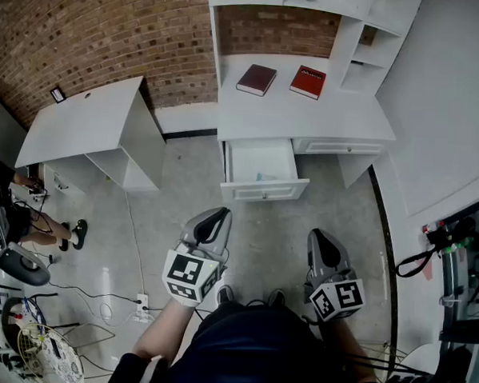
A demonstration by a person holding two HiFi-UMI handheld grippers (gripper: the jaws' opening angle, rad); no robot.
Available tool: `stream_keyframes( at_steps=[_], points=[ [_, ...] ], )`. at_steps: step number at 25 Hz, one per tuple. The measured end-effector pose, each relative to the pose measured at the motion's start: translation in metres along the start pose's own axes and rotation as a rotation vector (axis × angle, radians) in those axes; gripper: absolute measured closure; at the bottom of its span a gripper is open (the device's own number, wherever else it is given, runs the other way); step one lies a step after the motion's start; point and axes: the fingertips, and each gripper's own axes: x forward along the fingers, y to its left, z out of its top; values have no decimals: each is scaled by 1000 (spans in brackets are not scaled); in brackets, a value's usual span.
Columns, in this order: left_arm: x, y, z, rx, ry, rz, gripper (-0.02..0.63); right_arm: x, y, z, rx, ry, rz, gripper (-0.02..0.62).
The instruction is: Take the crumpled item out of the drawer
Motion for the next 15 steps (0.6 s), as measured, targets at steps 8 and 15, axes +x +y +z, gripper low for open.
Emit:
stream_keyframes(
  at_steps=[8,15],
  points=[
    [8,-6,0,25,-5,-10,581,-1,-10,2,-4,4,7,594],
    [1,21,-3,20,-1,-27,581,17,12,-1,10,-12,-7,592]
  ],
)
